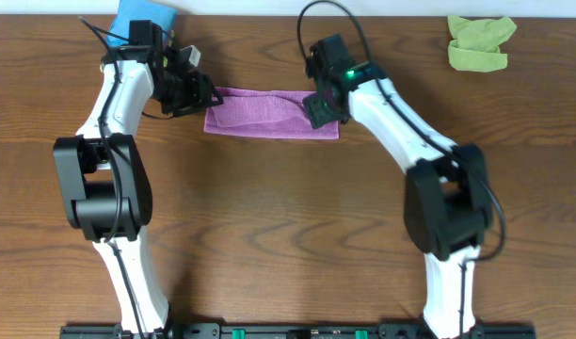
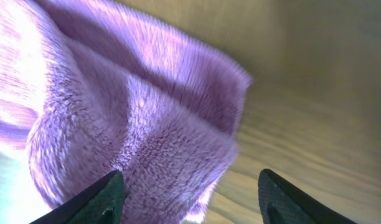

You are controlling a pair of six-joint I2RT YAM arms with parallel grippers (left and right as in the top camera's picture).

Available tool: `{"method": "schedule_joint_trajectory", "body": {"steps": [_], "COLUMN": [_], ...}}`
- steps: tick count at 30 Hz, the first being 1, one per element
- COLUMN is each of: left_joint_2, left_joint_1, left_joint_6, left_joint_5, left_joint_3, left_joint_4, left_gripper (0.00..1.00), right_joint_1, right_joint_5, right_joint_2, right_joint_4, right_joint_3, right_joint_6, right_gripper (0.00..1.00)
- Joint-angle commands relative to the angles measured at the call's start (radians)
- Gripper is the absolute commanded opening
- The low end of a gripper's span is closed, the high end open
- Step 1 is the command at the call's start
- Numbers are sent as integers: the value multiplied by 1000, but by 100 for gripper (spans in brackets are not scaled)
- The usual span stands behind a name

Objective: Fold the cloth

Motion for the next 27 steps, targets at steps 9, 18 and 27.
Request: {"method": "schedule_joint_trajectory", "body": {"steps": [9,18,27], "left_joint_2": [-1,0,5], "left_joint_1": [-101,-103,-122], "left_joint_6": [27,27,27], "left_joint_5": [-195,-243,-280], "left_joint_3": [12,11,11], "left_joint_4": [-1,4,14], "left_gripper": [53,56,26], "right_joint_1": [-21,-26,-31], "right_joint_5": [-23,-40,-82], "right_joint_2": [-96,-96,-82], "right_joint_4": [-95,-119,-116], "right_joint_3": [16,16,5], "right_joint_6": [10,11,10], "right_gripper": [70,66,1]}}
